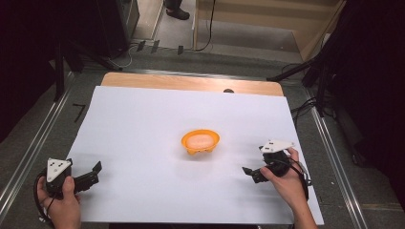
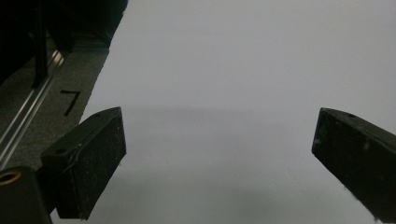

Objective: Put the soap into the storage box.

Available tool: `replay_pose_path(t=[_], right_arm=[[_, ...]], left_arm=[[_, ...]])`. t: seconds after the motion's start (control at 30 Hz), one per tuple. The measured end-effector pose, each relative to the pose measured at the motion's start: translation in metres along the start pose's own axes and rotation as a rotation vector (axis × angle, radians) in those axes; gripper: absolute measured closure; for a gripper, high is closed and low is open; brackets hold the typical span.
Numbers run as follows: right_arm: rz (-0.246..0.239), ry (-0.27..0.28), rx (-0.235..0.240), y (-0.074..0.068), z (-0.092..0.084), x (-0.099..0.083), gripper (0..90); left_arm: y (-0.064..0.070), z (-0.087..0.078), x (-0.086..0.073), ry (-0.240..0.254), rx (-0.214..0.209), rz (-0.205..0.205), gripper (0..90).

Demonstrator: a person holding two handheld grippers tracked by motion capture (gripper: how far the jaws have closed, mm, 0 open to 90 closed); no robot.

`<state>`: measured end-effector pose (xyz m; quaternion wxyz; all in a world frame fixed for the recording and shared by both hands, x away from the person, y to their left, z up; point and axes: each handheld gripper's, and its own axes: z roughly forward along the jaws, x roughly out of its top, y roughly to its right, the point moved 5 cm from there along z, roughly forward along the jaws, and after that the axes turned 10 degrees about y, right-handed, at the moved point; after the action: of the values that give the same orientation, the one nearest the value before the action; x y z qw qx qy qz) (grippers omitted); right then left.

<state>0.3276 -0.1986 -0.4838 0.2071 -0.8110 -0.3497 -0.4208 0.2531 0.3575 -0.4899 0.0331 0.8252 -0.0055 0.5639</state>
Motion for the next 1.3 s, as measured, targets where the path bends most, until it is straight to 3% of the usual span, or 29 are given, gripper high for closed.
replay_pose_path(t=[0.1, 0.37, 0.63, 0.77, 0.97, 1.3], right_arm=[[0.044, 0.034, -0.023, 0.007, -0.011, -0.013, 0.0], [0.109, 0.106, -0.08, 0.016, -0.031, -0.04, 0.0], [0.141, 0.132, -0.125, 0.02, -0.046, -0.06, 0.0], [0.171, 0.167, -0.189, 0.028, -0.062, -0.07, 0.0], [0.21, 0.204, -0.231, 0.034, -0.079, -0.084, 0.0], [0.254, 0.28, -0.255, 0.036, -0.102, -0.099, 0.0]], left_arm=[[0.0, 0.0, 0.0, 0.002, 0.0, 0.0, 3.4], [0.001, 0.0, 0.0, 0.001, 0.001, -0.001, 3.4], [0.001, 0.0, 0.0, 0.0, 0.001, 0.004, 3.4], [0.001, 0.0, 0.0, 0.0, 0.002, 0.006, 3.4], [0.001, 0.0, 0.0, 0.0, 0.0, 0.004, 3.4], [0.0, 0.0, 0.0, -0.002, 0.0, 0.001, 3.4]])
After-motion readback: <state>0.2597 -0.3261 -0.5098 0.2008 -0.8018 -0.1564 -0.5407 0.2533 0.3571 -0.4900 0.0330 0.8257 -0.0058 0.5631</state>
